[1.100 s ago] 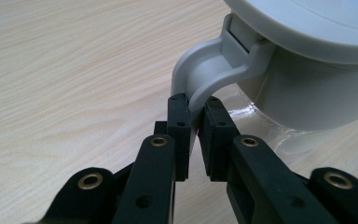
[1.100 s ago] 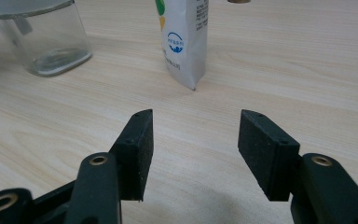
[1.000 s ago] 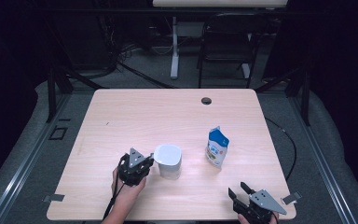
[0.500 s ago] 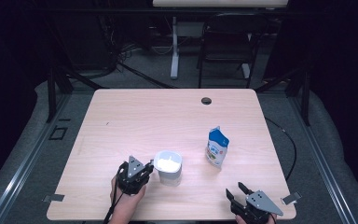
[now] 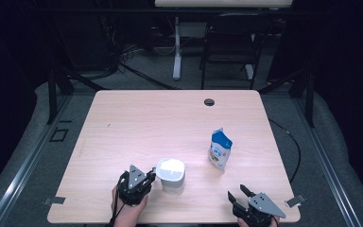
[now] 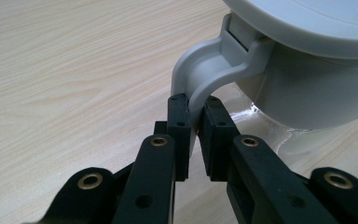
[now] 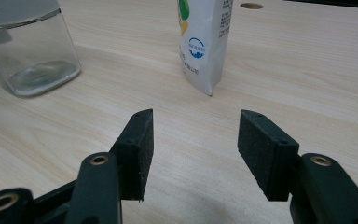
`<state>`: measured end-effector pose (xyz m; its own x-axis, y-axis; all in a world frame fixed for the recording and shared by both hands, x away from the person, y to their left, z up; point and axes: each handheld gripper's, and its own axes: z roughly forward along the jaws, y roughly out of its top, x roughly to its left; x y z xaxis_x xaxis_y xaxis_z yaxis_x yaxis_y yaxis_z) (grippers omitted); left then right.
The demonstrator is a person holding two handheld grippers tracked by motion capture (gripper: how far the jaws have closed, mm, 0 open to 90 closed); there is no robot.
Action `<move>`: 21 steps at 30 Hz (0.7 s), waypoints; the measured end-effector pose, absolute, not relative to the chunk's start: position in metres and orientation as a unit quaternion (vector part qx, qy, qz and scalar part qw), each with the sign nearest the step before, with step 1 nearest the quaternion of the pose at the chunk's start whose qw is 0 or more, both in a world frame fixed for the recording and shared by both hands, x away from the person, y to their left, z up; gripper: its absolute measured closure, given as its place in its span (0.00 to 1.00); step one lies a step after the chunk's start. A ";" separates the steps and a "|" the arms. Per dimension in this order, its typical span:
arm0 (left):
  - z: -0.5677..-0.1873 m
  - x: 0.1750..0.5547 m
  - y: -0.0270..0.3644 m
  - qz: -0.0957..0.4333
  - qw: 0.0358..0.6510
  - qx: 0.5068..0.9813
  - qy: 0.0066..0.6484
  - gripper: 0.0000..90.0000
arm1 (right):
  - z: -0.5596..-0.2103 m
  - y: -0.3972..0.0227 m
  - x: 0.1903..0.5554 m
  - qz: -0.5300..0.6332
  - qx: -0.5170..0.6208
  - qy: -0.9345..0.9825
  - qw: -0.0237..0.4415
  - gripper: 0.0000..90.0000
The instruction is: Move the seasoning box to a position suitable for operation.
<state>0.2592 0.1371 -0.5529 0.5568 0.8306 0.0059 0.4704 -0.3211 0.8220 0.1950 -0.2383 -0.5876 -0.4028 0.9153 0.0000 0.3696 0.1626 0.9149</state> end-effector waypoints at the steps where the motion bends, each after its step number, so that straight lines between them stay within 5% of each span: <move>1: -0.553 0.258 0.137 0.221 0.406 0.783 0.416 0.92 | -0.588 -0.238 0.195 0.456 0.457 0.703 0.298 0.51; 21: -0.555 0.237 0.144 0.211 0.420 0.787 0.400 0.89 | -0.589 -0.234 0.197 0.459 0.458 0.702 0.295 0.50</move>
